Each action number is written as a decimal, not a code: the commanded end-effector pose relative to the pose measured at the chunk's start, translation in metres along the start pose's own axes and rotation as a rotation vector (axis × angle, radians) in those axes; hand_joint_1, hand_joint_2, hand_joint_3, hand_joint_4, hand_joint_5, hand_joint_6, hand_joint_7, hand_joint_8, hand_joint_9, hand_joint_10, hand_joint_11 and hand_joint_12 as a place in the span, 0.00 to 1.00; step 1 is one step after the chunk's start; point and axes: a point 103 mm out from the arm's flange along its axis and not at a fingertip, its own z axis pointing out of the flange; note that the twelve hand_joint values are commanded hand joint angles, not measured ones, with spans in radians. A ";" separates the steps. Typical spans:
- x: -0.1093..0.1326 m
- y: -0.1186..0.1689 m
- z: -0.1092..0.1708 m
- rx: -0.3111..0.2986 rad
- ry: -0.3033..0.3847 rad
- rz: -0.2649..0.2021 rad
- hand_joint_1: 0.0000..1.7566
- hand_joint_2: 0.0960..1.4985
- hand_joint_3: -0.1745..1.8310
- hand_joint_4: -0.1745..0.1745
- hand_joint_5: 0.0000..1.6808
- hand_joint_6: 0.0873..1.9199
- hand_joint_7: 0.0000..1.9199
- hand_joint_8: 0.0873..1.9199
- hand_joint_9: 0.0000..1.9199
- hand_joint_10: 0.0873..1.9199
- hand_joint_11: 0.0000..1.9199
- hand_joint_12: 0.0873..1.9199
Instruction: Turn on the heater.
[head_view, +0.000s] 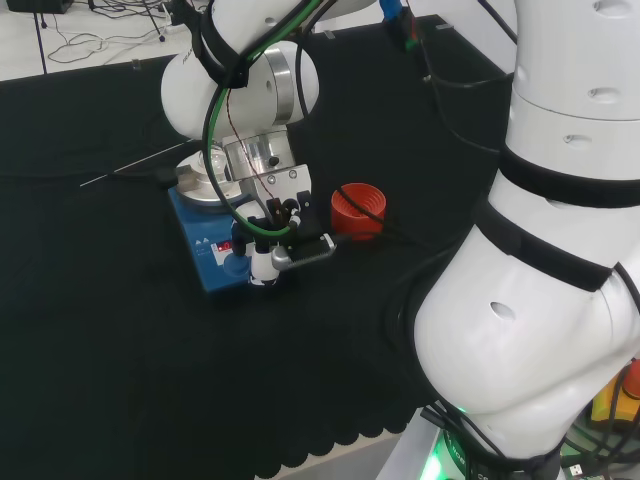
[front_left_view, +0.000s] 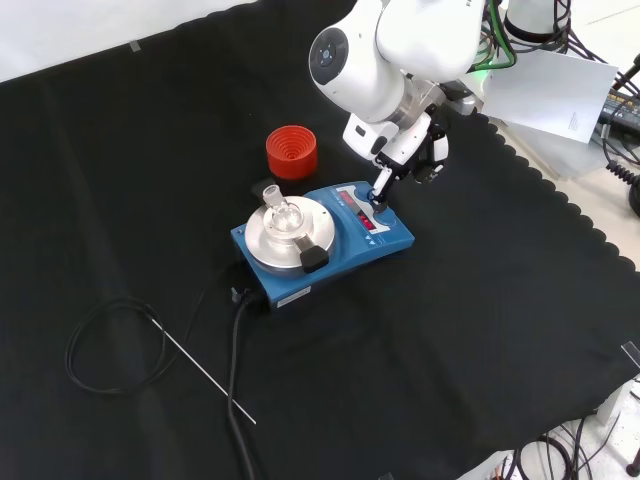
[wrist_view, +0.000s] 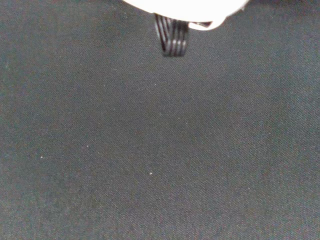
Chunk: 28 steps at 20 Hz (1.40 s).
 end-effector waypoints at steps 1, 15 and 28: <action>0.000 0.000 0.001 0.001 0.001 -0.001 0.80 0.43 0.58 0.39 0.15 0.29 0.77 0.86 0.83 0.84 0.61 0.71; -0.004 0.001 0.009 0.016 0.012 -0.002 0.80 0.43 0.59 0.39 0.16 0.30 0.77 0.86 0.83 0.84 0.61 0.71; -0.006 -0.013 -0.017 -0.035 0.026 -0.001 0.80 0.43 0.59 0.39 0.17 0.31 0.77 0.86 0.83 0.84 0.61 0.71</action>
